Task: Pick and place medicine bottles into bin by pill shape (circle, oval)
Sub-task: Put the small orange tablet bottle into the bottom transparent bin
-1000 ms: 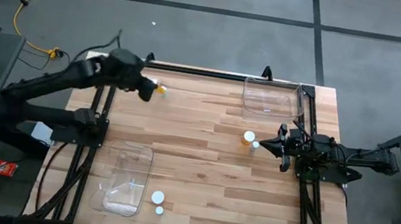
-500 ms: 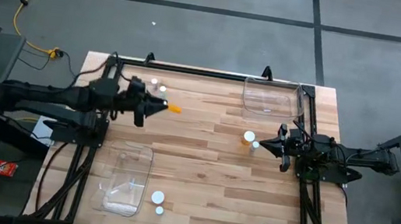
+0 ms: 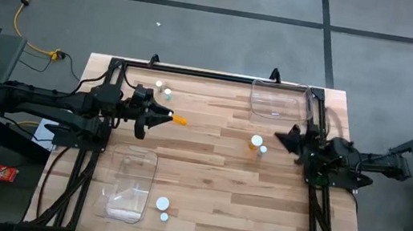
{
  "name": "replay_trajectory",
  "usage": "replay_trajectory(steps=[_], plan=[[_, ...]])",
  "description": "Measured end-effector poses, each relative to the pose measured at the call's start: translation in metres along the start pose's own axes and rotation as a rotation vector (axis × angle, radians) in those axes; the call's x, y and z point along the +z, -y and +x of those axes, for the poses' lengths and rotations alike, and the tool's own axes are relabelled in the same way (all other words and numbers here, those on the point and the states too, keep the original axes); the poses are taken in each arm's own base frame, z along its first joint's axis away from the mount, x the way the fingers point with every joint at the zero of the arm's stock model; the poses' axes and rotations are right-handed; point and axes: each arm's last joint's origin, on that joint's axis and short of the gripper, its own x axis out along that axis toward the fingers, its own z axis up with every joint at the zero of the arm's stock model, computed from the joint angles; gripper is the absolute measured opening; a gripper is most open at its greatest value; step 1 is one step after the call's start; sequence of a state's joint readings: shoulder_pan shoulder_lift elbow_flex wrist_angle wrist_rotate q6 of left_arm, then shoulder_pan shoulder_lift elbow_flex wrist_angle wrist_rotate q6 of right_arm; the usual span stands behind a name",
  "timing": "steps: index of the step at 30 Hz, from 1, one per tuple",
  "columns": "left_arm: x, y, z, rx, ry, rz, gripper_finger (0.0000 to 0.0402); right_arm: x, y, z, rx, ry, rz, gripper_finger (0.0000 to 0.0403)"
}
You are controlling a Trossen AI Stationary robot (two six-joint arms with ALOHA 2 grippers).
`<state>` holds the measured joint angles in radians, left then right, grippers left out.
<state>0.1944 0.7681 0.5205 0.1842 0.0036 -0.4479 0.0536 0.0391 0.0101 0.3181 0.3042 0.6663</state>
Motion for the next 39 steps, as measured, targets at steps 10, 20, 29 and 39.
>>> replay_trajectory(steps=[10,20,29,39], plan=[[0.000,0.000,0.000,-0.008,-0.004,0.033,0.0111,0.036,-0.038,0.017,0.166,0.139,-0.091,0.0000],[0.001,0.001,0.000,-0.018,0.010,0.075,0.0111,0.025,-0.065,0.090,0.085,-0.123,-0.417,0.0000],[0.005,0.003,0.000,-0.042,0.055,0.176,0.0111,-0.003,-0.062,0.125,0.137,-0.257,-0.409,0.0000],[0.006,0.003,0.000,-0.036,0.057,0.173,0.0111,-0.005,-0.062,0.128,0.145,-0.245,-0.402,0.0000]])
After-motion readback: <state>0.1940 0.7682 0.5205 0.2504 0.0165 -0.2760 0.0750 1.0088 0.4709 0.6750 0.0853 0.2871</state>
